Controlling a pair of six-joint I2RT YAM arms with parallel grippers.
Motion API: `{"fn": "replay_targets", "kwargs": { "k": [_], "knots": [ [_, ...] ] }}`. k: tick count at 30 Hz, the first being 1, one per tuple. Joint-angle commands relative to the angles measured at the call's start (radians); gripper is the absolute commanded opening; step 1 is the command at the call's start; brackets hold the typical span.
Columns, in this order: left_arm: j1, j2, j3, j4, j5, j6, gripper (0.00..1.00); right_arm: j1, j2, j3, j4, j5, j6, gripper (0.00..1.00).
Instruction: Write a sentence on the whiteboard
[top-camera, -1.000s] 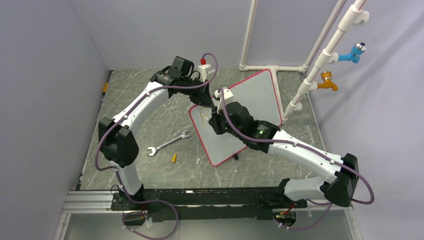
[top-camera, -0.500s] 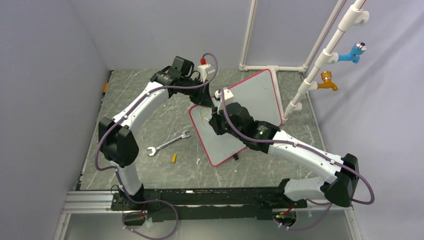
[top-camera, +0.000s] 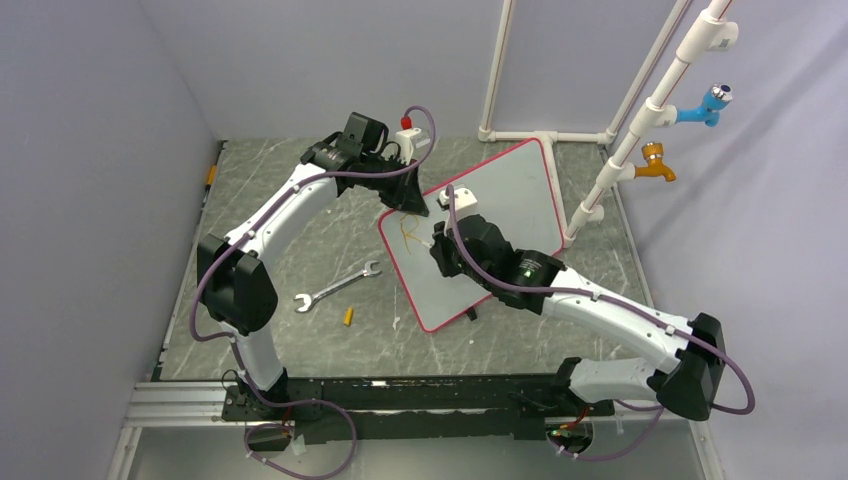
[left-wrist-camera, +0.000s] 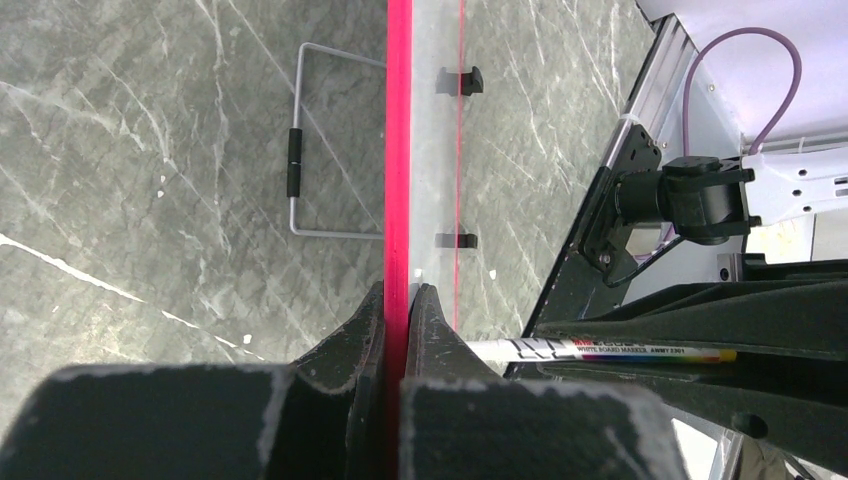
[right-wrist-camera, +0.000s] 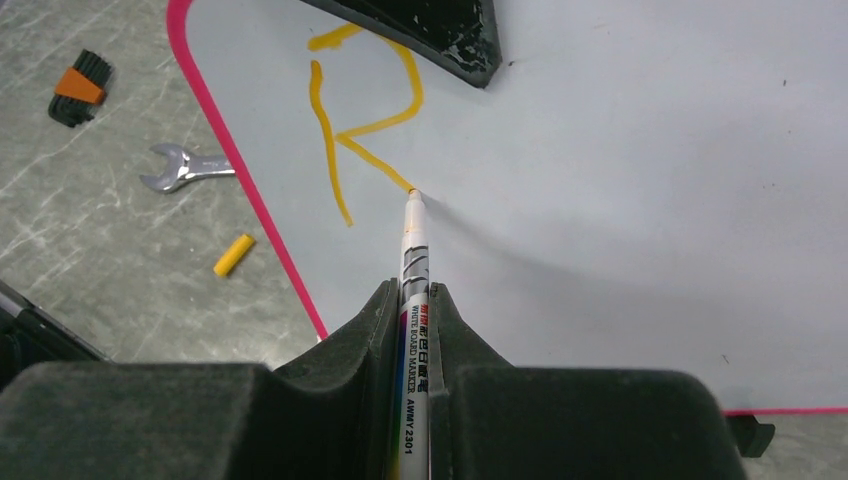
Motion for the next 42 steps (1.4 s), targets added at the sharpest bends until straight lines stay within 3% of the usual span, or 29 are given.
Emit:
{"fn": "replay_targets", "kwargs": {
  "k": [1,15,42],
  "knots": [
    [-0.023,-0.008,-0.026,0.003,-0.227,0.129,0.00,-0.006,-0.009,-0.022,-0.039,0.053,0.015,0.00],
    [-0.022,-0.010,-0.024,0.000,-0.227,0.131,0.00,-0.005,-0.101,0.048,-0.083,0.065,0.015,0.00],
    [-0.026,-0.016,-0.025,0.000,-0.226,0.132,0.00,-0.042,0.035,0.147,0.011,0.067,-0.052,0.00]
  ]
}}
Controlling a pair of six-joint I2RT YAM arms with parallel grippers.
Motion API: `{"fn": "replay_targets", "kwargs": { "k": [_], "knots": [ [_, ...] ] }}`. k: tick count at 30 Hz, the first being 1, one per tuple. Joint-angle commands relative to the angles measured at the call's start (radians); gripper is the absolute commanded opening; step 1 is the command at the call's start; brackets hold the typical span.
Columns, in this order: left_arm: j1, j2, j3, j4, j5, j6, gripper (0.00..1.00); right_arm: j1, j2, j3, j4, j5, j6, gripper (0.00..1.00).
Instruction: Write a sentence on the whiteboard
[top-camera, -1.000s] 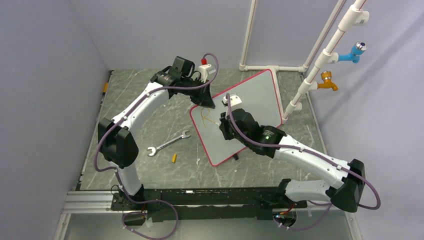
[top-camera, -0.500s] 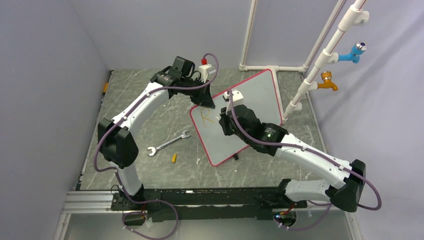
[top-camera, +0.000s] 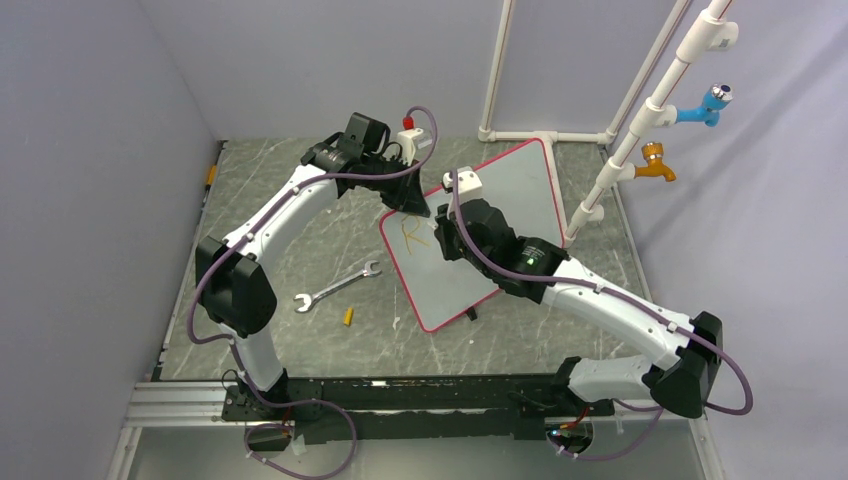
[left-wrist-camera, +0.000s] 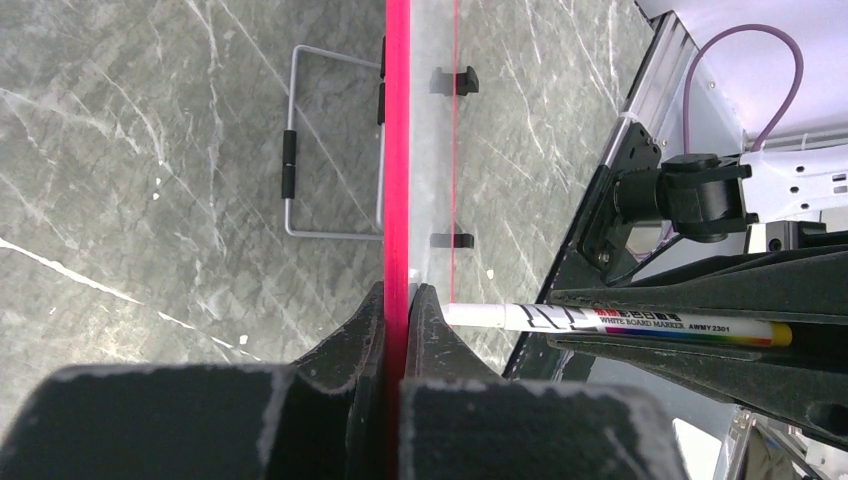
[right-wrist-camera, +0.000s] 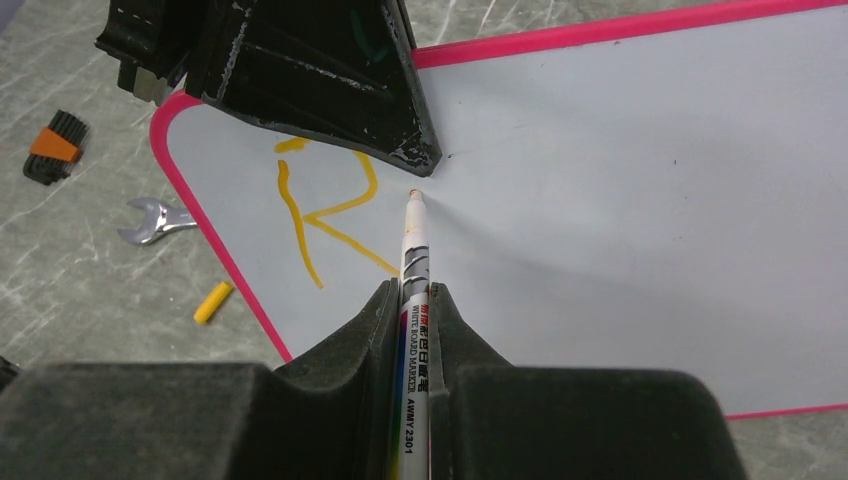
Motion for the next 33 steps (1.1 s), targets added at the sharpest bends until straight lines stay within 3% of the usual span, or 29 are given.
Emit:
{"fn": "replay_targets", "kwargs": {
  "k": [1,23,33],
  "knots": [
    [-0.014,-0.003,-0.025,0.002,-0.215,0.132,0.00,-0.011,0.011,0.043,0.055,0.006,-0.016,0.00],
    [-0.015,-0.004,-0.024,0.000,-0.219,0.133,0.00,-0.013,-0.044,-0.136,0.034,-0.049,0.060,0.00],
    [-0.016,-0.005,-0.023,0.001,-0.218,0.134,0.00,-0.014,-0.070,-0.133,0.011,-0.050,0.065,0.00]
  ]
}}
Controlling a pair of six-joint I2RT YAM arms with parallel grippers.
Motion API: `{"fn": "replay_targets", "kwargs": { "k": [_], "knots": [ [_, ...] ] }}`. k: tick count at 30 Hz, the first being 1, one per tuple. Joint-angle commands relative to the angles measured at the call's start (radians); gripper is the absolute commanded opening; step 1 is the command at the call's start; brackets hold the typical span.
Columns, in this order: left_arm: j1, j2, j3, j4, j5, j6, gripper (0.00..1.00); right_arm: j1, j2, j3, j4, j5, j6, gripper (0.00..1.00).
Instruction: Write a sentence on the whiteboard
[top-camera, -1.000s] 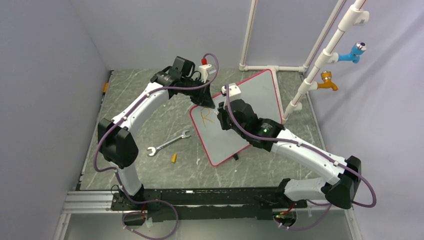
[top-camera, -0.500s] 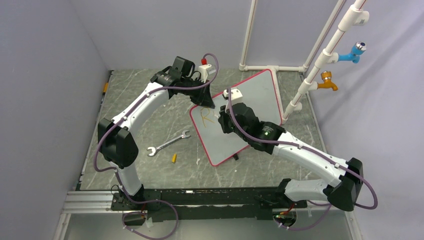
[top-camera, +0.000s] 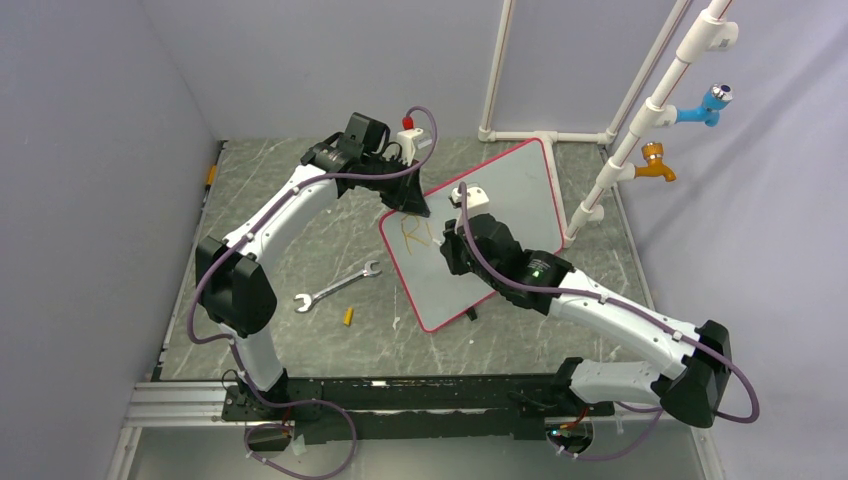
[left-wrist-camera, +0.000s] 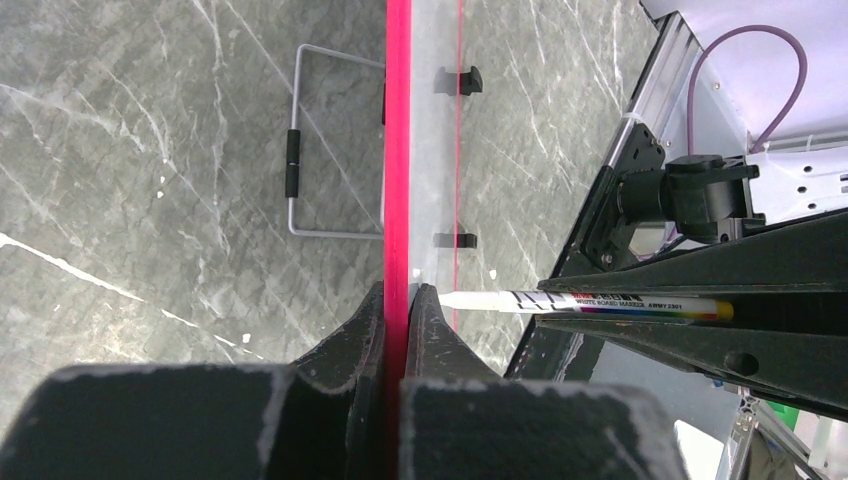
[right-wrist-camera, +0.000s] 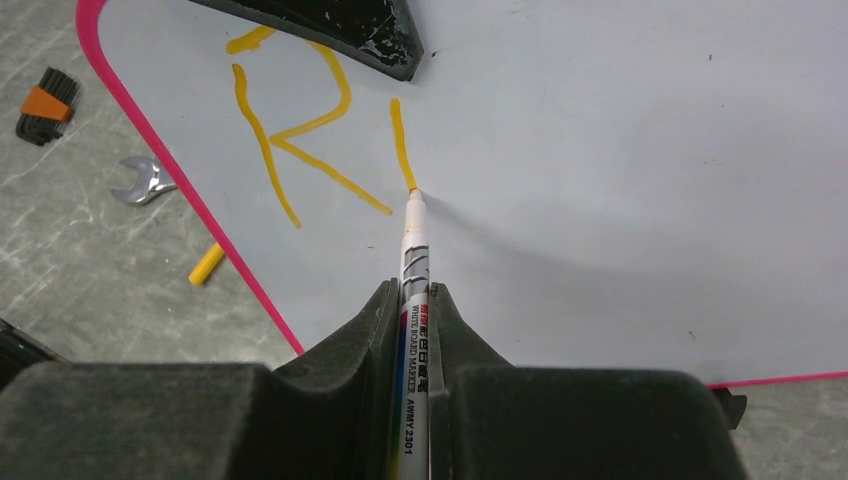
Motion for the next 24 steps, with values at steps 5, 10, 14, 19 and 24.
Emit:
{"fn": "replay_targets", "kwargs": {
  "k": [5,10,14,19,24],
  "knots": [
    [-0.017,-0.004,-0.021,-0.001,-0.209,0.134,0.00,-0.004,-0.022,0.040,-0.035,-0.029,0.002,0.00],
    [-0.018,-0.006,-0.022,-0.001,-0.208,0.134,0.00,-0.005,-0.033,0.072,-0.049,-0.050,-0.011,0.00],
    [-0.019,-0.002,-0.021,-0.002,-0.205,0.133,0.00,-0.006,-0.040,0.099,-0.039,-0.043,-0.023,0.00],
    [-0.020,-0.003,-0.022,-0.001,-0.208,0.134,0.00,-0.005,-0.016,0.142,-0.025,-0.028,-0.045,0.00],
    [-0.023,-0.003,-0.022,-0.002,-0.208,0.135,0.00,-0.007,0.013,0.167,0.001,-0.010,-0.069,0.00]
  ]
}}
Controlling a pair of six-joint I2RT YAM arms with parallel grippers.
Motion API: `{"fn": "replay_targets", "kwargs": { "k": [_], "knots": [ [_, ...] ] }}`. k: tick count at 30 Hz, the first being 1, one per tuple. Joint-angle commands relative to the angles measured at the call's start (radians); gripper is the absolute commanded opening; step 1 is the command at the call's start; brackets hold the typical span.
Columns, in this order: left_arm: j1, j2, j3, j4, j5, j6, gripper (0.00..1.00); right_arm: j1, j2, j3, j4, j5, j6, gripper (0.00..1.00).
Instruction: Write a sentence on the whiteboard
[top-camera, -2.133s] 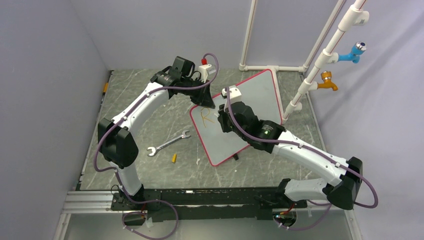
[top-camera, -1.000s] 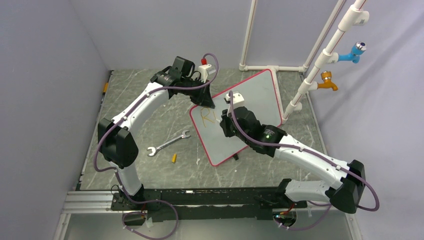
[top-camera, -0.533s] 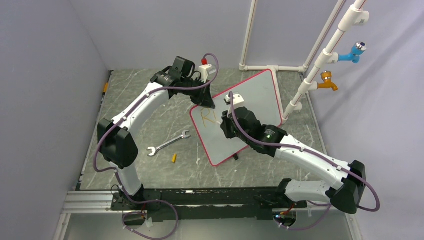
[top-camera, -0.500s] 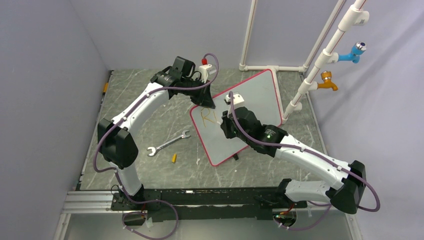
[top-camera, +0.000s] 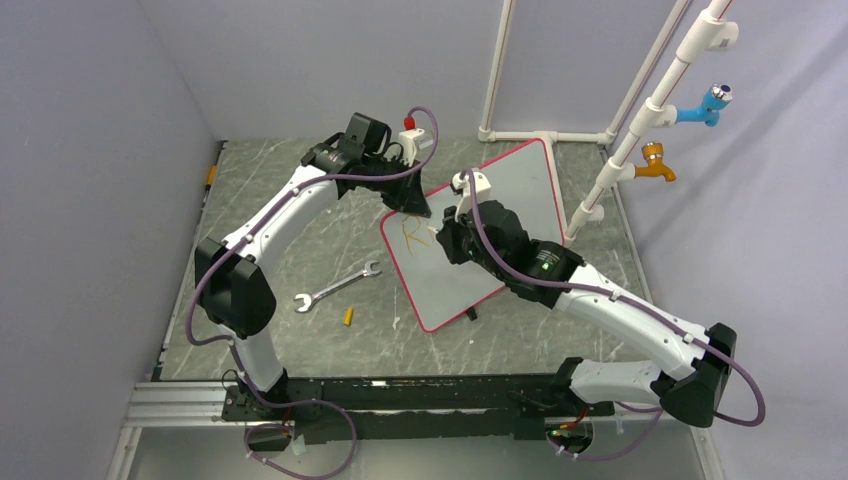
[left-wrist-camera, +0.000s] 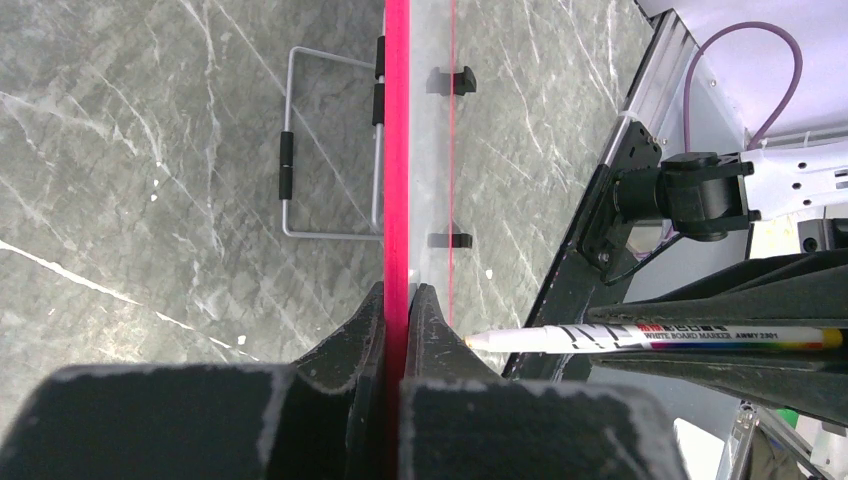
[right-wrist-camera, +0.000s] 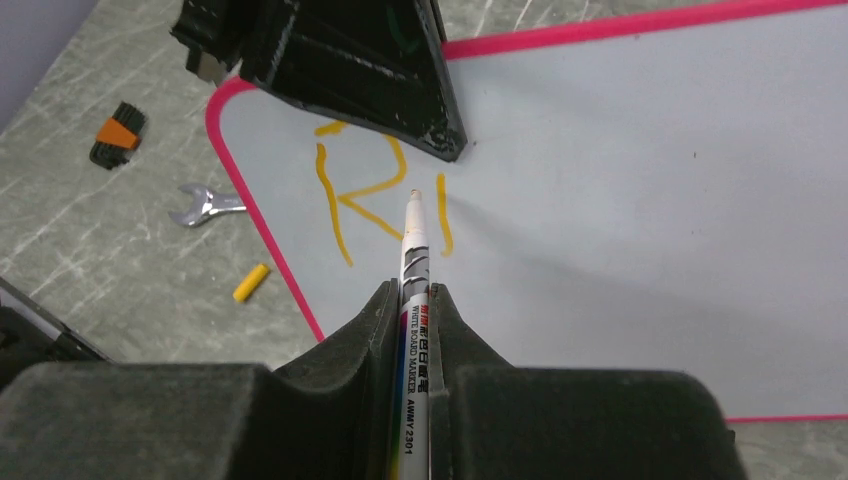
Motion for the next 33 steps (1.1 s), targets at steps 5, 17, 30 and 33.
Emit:
{"fn": "replay_targets", "kwargs": {
  "k": [5,17,30,33],
  "knots": [
    [-0.015,0.002,-0.021,-0.003,-0.208,0.136,0.00,-0.007,0.057,0.088,0.065,0.032,-0.053,0.00],
    [-0.017,0.001,-0.022,-0.004,-0.211,0.137,0.00,-0.015,0.098,0.092,0.087,0.059,-0.070,0.00],
    [-0.017,-0.005,-0.022,-0.003,-0.212,0.137,0.00,-0.028,0.071,0.023,0.061,0.077,-0.054,0.00],
    [-0.018,-0.005,-0.022,-0.004,-0.214,0.139,0.00,-0.030,0.070,0.029,0.054,0.080,-0.056,0.00]
  ]
}}
